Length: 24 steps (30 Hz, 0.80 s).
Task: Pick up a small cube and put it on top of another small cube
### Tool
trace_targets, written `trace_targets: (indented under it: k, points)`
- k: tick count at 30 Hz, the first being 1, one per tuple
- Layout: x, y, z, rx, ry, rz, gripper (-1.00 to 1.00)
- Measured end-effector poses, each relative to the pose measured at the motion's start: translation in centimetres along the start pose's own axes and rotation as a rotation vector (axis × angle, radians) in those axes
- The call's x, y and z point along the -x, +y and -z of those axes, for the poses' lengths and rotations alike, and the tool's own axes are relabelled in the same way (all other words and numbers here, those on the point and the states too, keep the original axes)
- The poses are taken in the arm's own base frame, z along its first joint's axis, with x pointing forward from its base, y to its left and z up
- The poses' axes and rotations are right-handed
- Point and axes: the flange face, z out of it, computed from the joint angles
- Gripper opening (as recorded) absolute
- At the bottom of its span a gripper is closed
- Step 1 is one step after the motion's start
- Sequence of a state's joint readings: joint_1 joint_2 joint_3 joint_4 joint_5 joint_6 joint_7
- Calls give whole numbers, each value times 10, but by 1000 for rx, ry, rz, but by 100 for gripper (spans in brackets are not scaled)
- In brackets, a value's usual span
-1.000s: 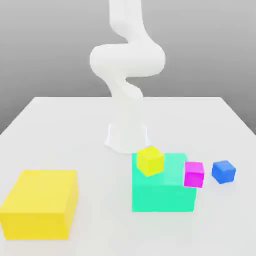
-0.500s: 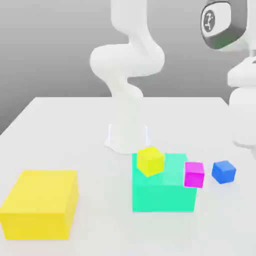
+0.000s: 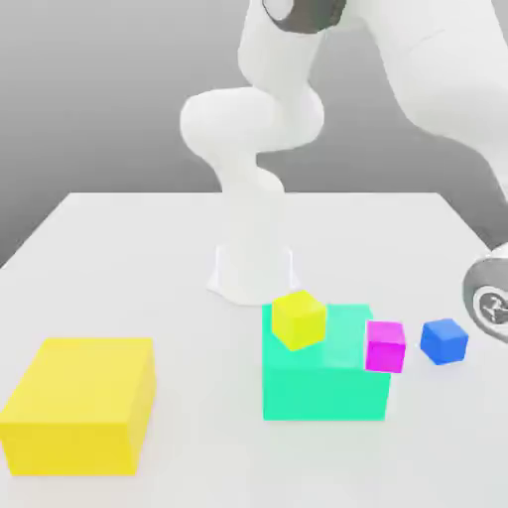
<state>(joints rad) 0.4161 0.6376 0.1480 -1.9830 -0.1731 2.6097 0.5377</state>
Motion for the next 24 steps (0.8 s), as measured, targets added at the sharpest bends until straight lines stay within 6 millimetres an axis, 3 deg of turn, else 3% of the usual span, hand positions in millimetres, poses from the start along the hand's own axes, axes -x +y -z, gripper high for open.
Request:
trace_targets:
  k: [5,9,16,24]
  points:
    - [0,0,-1,0,-1,1,-100]
    - [1,2,53,-1,-2,-3,-100]
    - [30,56,123,-2,-3,-96,-100]
    - [84,123,180,-3,-3,-220,-100]
